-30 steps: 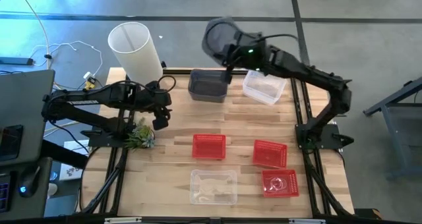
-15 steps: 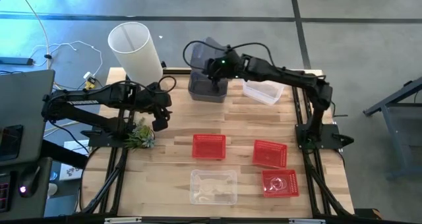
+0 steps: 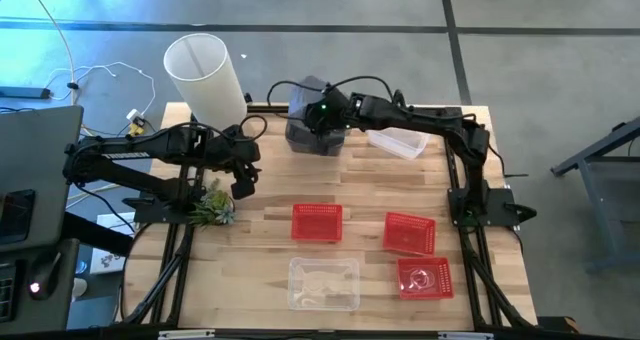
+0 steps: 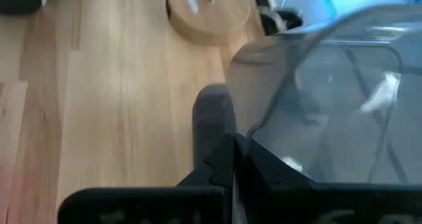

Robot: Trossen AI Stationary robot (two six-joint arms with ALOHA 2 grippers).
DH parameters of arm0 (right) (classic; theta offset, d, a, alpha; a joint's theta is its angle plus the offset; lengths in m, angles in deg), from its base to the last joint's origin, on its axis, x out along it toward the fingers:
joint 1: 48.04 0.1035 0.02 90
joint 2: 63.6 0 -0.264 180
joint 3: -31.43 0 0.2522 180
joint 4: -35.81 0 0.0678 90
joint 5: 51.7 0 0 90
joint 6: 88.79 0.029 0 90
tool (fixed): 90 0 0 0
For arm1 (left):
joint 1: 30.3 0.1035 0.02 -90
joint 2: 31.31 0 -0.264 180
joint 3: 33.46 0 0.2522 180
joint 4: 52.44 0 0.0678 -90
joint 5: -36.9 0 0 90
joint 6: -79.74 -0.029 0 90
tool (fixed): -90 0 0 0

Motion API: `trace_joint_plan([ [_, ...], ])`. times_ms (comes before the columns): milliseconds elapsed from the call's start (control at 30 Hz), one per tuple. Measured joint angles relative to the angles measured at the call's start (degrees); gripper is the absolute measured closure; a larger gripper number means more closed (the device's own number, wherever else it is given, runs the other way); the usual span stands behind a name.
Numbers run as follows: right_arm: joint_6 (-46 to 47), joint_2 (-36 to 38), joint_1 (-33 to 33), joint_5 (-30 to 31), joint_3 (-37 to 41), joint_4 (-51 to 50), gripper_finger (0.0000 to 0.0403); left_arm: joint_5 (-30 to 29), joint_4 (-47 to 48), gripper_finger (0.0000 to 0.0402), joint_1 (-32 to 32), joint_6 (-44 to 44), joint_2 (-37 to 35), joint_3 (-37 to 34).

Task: Stack baskets by color
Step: Stack the right black bin on the stacked black bins

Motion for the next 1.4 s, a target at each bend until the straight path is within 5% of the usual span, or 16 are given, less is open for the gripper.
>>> trace_joint_plan([
  [1400, -15.3, -4.5, 0.6, 6.2, -0.7, -13.4, 0.0403, 0.0, -0.1, 0.0261, 0.0, -1.0, 0.0, 0.0],
])
